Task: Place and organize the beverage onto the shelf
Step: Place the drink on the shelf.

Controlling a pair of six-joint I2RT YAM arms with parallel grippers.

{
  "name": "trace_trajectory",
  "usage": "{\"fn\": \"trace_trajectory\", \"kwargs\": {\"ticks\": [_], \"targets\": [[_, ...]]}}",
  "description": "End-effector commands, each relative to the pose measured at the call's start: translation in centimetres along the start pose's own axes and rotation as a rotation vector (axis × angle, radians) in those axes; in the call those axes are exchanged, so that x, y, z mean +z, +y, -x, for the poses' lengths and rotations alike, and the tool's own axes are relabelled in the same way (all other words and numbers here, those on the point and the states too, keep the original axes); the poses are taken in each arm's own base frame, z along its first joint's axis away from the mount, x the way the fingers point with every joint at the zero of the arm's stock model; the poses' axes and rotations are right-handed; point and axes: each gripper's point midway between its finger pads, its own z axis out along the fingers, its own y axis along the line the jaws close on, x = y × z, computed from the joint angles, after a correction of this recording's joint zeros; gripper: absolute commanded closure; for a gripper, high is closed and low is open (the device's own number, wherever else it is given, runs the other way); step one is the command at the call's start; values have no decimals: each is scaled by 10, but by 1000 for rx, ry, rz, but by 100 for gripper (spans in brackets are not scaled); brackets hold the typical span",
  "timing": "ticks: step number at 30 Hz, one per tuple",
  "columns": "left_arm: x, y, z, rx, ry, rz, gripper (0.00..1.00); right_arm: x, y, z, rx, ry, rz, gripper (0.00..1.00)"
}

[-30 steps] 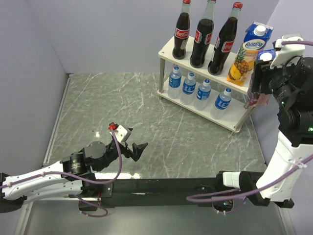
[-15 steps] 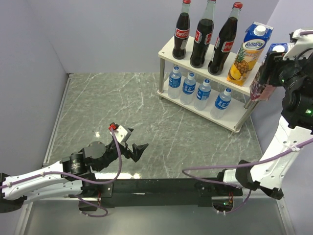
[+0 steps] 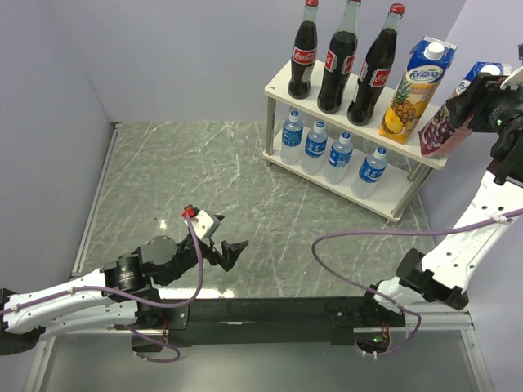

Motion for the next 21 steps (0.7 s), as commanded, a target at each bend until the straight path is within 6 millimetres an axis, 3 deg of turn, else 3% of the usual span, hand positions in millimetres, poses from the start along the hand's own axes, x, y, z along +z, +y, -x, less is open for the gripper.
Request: {"fn": "trace_trajectory", "kwargs": {"ticks": [1,12,21], "targets": [[-1,-2,22,-11,-62,-15,1,-38,23,106,-266,-384,49,100],[-7,-4,27,-22,-77,-36,0,-16,19,99,-268,-349,149,100],[-13,-9,31,-38,-89,-74,0,-17,25,98,-282,-349,186,100]]}}
